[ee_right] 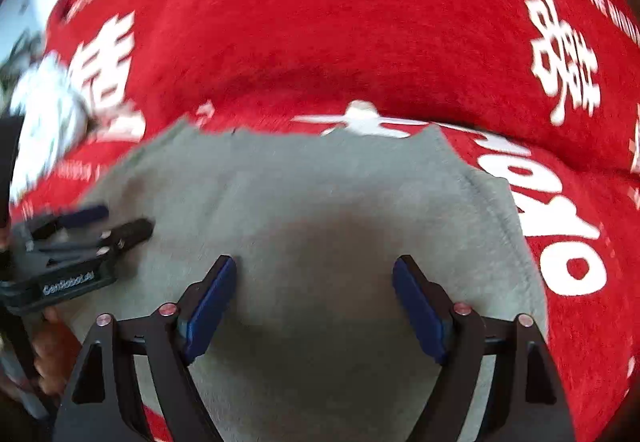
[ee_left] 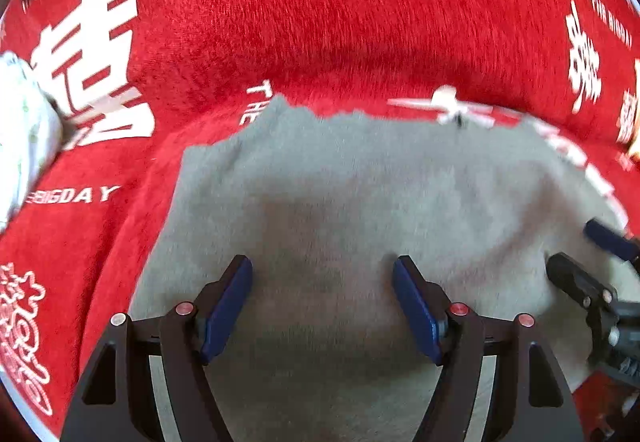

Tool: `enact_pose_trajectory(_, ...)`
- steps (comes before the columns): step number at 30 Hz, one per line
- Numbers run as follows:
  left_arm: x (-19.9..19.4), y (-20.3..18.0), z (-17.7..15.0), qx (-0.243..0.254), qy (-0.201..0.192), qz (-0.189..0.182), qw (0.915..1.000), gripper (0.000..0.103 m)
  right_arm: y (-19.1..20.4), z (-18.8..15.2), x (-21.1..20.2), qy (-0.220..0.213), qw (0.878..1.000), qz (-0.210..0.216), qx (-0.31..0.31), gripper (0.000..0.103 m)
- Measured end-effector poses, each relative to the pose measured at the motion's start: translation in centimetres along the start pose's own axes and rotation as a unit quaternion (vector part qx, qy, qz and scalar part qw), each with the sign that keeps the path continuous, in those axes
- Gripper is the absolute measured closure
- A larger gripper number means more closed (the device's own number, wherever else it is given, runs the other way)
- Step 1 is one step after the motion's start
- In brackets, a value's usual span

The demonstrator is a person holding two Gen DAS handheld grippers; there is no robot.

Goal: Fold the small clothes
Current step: 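Open both grippers and lift them off the folded sweater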

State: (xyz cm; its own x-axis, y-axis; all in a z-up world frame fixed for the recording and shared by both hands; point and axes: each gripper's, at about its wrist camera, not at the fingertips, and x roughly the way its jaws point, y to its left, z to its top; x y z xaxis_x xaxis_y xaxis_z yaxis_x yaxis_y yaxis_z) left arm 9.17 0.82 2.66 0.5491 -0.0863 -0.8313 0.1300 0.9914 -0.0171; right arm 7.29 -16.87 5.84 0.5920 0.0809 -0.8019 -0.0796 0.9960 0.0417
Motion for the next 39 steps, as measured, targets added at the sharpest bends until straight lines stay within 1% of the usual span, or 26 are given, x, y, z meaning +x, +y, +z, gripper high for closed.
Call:
enact_pose_trajectory(1, -0.4, 0.1, -0.4, 0.000, -0.011, 0.011, 0.9999, 0.019, 0.2, -0.5, 0.1, 0.002, 1.000, -0.007, -0.010, 0.018)
enact_pose_trajectory(2, -0.5, 0.4, -0.5, -0.007, -0.009, 0.017, 0.9998, 0.014, 0.1, -0.8, 0.1, 0.001, 1.000, -0.008, -0.013, 0.018)
enact_pose_trajectory(3, -0.7, 0.9, -0.5, -0.016, -0.005, 0.010, 0.9998, 0.014, -0.3, -1.0, -0.3, -0.001, 1.000, -0.008, -0.008, 0.018)
enact_pose_trajectory(5, -1.4, 1.9, -0.5, -0.032, -0.001, -0.003, 0.9995, 0.014, -0.9, -1.0, -1.6, 0.001, 1.000, -0.023, 0.008, 0.018)
enact_pose_trajectory(8, -3.3, 2.2, -1.2, -0.033, -0.013, -0.004, 0.9994, 0.014, -1.1, -1.7, -4.3, -0.024, 0.999, -0.008, 0.029, 0.017)
enact_pose_trajectory(9, -3.6, 2.1, -1.6, -0.031, -0.014, -0.005, 0.9994, 0.014, -1.0, -2.1, -4.6, -0.025, 0.999, -0.006, 0.032, 0.017)
enact_pose_trajectory(12, -4.1, 1.7, -2.7, -0.028, -0.012, -0.010, 0.9995, 0.014, -0.4, -2.7, -4.1, -0.012, 0.999, 0.001, 0.039, 0.017)
enact_pose_trajectory(14, -4.2, 1.6, -3.7, -0.029, -0.007, -0.020, 0.9994, 0.014, 0.1, -3.6, -3.6, 0.000, 0.999, 0.002, 0.043, 0.017)
enact_pose_trajectory(16, -4.1, 1.6, -4.4, -0.030, -0.002, -0.017, 0.9994, 0.014, 0.4, -4.6, -3.2, 0.012, 0.999, 0.003, 0.042, 0.017)
enact_pose_trajectory(17, -3.9, 1.7, -4.9, -0.029, 0.003, -0.013, 0.9995, 0.014, 0.5, -5.1, -2.9, 0.015, 0.999, -0.008, 0.032, 0.017)
enact_pose_trajectory(19, -3.4, 2.1, -5.5, -0.028, 0.010, -0.009, 0.9995, 0.014, 0.8, -5.7, -3.1, 0.006, 1.000, -0.021, 0.010, 0.017)
enact_pose_trajectory(20, -3.5, 2.2, -5.8, -0.027, 0.003, -0.012, 0.9996, 0.014, 0.7, -5.9, -3.2, 0.004, 1.000, -0.023, 0.006, 0.017)
enact_pose_trajectory(23, -3.9, 2.4, -6.2, -0.026, 0.001, -0.010, 0.9996, 0.014, -0.2, -6.3, -3.7, 0.003, 1.000, -0.017, 0.017, 0.017)
enact_pose_trajectory(33, -4.7, 3.0, -7.4, -0.032, -0.002, -0.006, 0.9995, 0.013, -3.6, -8.4, -5.7, -0.018, 0.999, -0.022, 0.043, 0.017)
enact_pose_trajectory(37, -5.2, 3.2, -8.1, -0.034, -0.006, -0.003, 0.9994, 0.013, -4.3, -9.2, -6.4, -0.025, 0.999, -0.022, 0.041, 0.017)
enact_pose_trajectory(39, -5.4, 3.4, -8.6, -0.038, -0.004, 0.004, 0.9993, 0.000, -4.5, -9.6, -6.8, -0.029, 0.999, -0.020, 0.040, 0.017)
